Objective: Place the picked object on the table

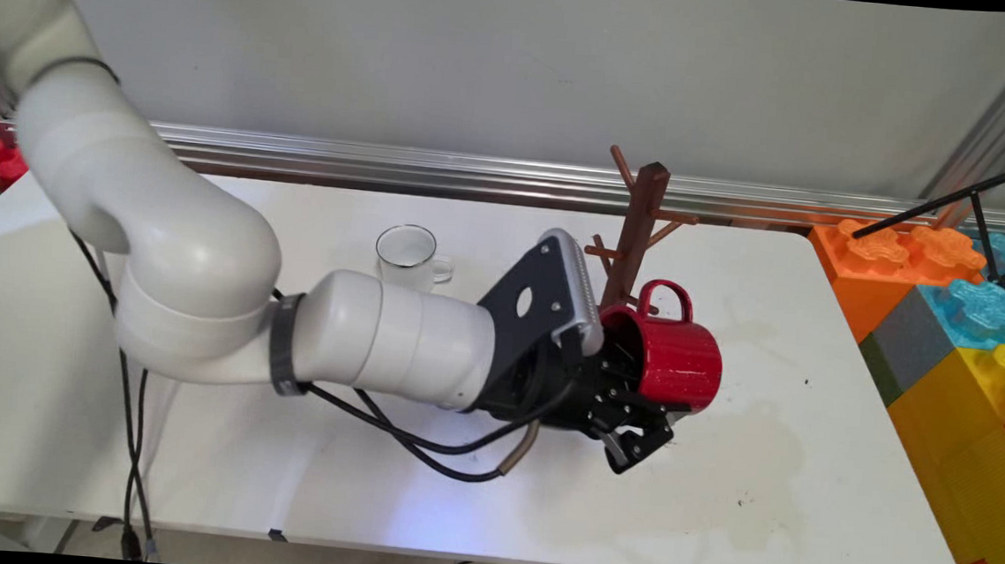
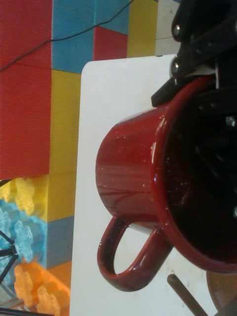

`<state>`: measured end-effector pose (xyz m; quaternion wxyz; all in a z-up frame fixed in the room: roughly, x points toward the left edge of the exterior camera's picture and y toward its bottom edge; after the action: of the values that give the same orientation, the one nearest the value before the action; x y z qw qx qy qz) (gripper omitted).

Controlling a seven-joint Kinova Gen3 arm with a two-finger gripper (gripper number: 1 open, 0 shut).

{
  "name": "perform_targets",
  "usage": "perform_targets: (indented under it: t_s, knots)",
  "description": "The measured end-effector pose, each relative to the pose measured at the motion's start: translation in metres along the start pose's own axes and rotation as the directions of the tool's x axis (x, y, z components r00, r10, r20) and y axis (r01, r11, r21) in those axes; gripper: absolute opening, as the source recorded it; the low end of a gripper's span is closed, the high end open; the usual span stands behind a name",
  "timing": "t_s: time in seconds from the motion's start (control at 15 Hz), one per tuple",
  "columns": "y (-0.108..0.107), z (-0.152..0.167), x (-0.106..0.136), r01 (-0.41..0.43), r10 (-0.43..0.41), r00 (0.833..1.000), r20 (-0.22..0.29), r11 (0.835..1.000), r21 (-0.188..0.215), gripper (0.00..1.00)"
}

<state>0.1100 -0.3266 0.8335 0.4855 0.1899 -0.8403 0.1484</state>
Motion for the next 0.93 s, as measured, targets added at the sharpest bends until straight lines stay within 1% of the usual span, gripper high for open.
perform_targets:
  t_s: [0.33, 0.67, 0.8, 0.87, 0.93]
  knots:
    - [-0.006, -0.022, 0.015, -0.031, 0.031, 0.999, 0.043, 0.999, -0.016, 0.0]
    - [-0.018, -0.047, 0.031, -0.061, 0.063, 0.994, 0.087, 0.998, -0.03, 0.0]
    - [-0.017, -0.056, 0.038, -0.068, 0.073, 0.994, 0.081, 0.996, -0.061, 0.0]
    - [-0.017, -0.062, 0.041, -0.08, 0.085, 0.993, 0.08, 0.994, -0.068, 0.0]
    - [-0.018, -0.067, 0.041, -0.092, 0.097, 0.991, 0.093, 0.994, -0.058, 0.0]
